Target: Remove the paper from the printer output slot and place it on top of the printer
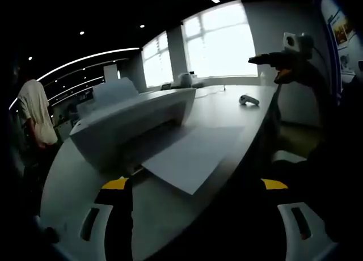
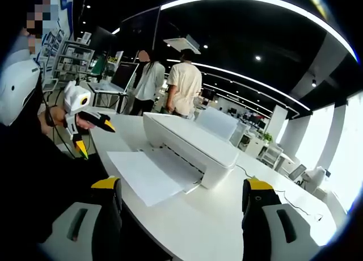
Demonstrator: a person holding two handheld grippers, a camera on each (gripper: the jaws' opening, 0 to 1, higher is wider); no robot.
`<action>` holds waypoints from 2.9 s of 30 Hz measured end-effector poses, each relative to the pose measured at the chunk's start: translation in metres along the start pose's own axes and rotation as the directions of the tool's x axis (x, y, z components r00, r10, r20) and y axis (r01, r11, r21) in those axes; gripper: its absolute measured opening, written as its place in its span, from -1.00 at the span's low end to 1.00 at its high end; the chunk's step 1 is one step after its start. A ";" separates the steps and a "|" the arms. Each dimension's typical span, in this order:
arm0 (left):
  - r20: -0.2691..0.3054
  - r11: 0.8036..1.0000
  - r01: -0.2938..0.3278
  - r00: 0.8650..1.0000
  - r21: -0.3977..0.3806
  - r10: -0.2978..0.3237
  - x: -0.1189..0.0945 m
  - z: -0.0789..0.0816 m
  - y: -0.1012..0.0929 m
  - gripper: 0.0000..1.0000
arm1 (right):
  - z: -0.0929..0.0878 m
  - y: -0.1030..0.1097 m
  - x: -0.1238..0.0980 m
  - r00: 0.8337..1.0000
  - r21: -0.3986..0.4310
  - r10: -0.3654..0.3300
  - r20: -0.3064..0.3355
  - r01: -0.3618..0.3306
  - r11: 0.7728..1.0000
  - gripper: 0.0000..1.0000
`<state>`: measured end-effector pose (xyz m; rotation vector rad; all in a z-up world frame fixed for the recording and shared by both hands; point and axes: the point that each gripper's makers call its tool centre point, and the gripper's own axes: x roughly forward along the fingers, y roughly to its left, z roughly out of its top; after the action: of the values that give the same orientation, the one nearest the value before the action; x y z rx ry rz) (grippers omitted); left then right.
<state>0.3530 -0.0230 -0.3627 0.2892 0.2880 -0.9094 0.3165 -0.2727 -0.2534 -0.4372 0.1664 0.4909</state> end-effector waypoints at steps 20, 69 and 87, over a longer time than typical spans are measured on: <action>-0.003 1.000 0.005 1.000 -0.001 -0.005 0.002 0.000 0.000 0.87 | 0.001 -0.001 -0.001 1.000 -0.001 -0.005 0.000 0.005 1.000 0.65; -0.001 1.000 -0.004 1.000 0.024 0.005 0.003 0.005 0.000 0.84 | 0.002 -0.004 -0.005 1.000 -0.007 -0.014 0.004 0.014 1.000 0.65; 0.002 1.000 -0.005 1.000 0.024 0.005 0.003 0.005 0.001 0.84 | 0.003 -0.004 -0.006 1.000 -0.012 -0.017 0.004 0.017 1.000 0.65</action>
<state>0.3559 -0.0266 -0.3588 0.3115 0.2749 -0.9090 0.3137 -0.2770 -0.2477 -0.4487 0.1560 0.4762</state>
